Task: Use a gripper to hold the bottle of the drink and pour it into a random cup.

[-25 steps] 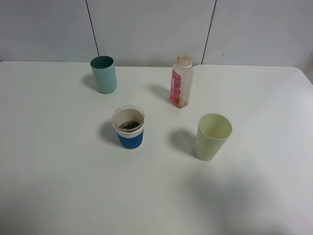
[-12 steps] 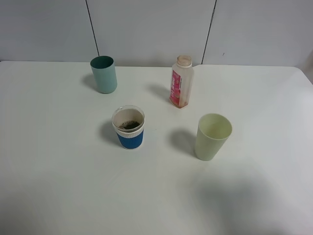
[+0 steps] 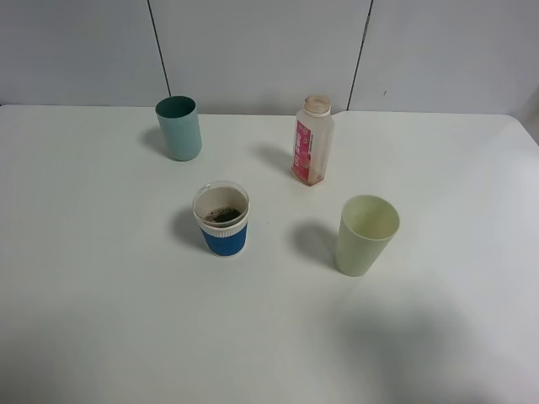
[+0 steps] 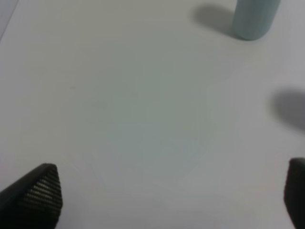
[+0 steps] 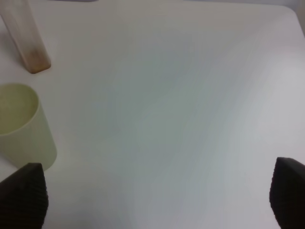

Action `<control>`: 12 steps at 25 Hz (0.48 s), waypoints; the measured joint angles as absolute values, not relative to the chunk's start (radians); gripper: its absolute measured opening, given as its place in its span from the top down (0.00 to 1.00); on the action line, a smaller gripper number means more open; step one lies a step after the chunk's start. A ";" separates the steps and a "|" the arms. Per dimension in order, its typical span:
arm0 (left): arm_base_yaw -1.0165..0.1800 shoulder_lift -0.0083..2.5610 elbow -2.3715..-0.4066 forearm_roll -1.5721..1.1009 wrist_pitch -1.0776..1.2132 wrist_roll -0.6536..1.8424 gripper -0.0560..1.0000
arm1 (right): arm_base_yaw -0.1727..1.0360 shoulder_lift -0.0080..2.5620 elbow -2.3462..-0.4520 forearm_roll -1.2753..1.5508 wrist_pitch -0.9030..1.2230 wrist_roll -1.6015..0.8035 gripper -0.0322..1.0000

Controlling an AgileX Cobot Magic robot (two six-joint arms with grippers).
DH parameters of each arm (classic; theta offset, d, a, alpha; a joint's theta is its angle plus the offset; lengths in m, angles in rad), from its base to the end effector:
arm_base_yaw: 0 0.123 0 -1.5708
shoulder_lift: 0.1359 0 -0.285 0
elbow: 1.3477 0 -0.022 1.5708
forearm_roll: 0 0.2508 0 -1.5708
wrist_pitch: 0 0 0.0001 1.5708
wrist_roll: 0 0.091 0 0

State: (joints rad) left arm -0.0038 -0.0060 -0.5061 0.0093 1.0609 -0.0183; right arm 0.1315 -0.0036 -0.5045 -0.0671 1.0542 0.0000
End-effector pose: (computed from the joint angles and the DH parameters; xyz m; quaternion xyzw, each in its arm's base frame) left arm -0.0065 0.0008 0.2789 -0.0064 0.8501 -0.0012 0.5266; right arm -0.0050 -0.0060 0.2792 -0.0545 0.8472 0.0012 0.5285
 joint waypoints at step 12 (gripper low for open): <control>-0.004 -0.006 -0.506 0.009 1.061 -0.018 0.07 | -0.023 -0.004 -0.505 -0.067 1.054 0.000 0.08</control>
State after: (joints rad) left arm -0.0038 -0.0060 -0.5061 0.0093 1.0609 -0.0183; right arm -0.0232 -0.0036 -0.5045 -0.0671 1.0542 0.0000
